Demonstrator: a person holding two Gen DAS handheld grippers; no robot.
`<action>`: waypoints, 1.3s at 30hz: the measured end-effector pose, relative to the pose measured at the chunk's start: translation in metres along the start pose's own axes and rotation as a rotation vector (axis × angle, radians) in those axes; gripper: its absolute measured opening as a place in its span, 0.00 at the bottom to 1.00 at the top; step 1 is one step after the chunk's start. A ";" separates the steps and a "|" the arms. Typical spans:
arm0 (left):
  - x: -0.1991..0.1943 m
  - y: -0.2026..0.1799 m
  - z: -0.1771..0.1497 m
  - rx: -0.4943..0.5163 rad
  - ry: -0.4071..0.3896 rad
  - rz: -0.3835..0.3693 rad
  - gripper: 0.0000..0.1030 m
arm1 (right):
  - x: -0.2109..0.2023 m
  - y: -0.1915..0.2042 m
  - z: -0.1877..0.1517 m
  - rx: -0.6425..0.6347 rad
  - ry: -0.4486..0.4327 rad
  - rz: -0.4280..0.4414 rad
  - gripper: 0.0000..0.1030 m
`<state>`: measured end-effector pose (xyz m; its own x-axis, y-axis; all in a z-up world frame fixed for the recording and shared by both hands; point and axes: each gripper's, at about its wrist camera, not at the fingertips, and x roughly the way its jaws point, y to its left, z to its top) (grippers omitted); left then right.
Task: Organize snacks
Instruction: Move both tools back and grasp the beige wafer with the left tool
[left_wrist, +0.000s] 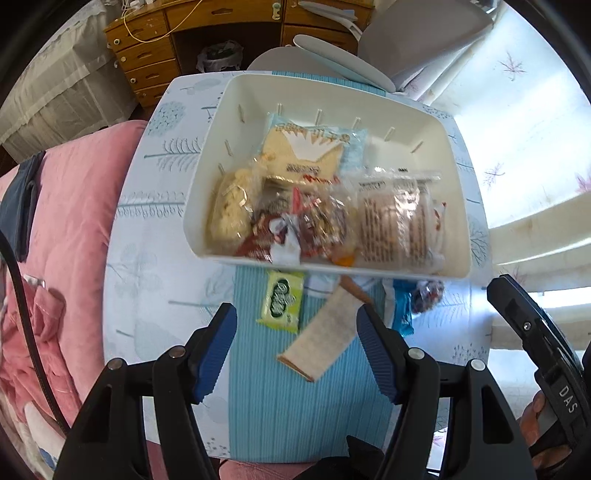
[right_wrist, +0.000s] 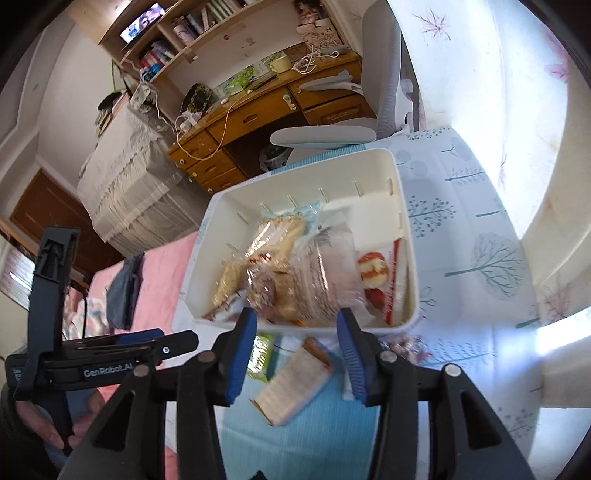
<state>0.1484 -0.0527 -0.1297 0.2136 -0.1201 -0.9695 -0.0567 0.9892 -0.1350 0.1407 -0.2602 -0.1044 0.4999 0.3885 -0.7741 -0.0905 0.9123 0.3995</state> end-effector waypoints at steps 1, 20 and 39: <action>0.001 -0.001 -0.006 -0.004 -0.001 -0.005 0.64 | -0.002 -0.001 -0.003 -0.010 0.004 -0.008 0.46; 0.054 -0.011 -0.079 0.019 -0.068 -0.062 0.66 | 0.011 -0.026 -0.054 -0.205 0.065 -0.230 0.57; 0.133 -0.027 -0.070 0.169 0.077 -0.019 0.67 | 0.082 -0.062 -0.053 -0.165 0.164 -0.308 0.57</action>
<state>0.1096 -0.1008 -0.2691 0.1377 -0.1386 -0.9807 0.1128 0.9859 -0.1235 0.1419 -0.2782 -0.2187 0.3817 0.0962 -0.9193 -0.1012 0.9929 0.0619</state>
